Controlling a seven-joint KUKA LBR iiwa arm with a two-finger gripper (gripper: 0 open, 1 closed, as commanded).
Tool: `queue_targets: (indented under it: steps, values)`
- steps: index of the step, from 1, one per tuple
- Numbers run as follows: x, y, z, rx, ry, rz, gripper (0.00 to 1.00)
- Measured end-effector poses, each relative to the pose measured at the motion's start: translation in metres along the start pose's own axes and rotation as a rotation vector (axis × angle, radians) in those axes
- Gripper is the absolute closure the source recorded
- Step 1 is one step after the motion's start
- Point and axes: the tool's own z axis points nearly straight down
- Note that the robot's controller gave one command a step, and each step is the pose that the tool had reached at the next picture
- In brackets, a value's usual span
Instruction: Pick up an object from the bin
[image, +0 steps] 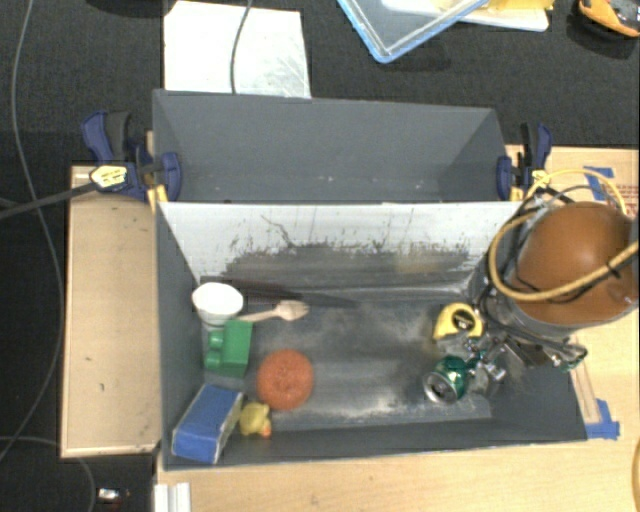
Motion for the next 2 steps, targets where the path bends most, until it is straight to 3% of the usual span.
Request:
queue_targets:
  steps: [1,2]
  values:
    - [0.004,0.006,-0.05,-0.001,0.003,0.007,1.0]
    - [-0.007,0.002,-0.116,-0.003,0.003,0.028,1.0]
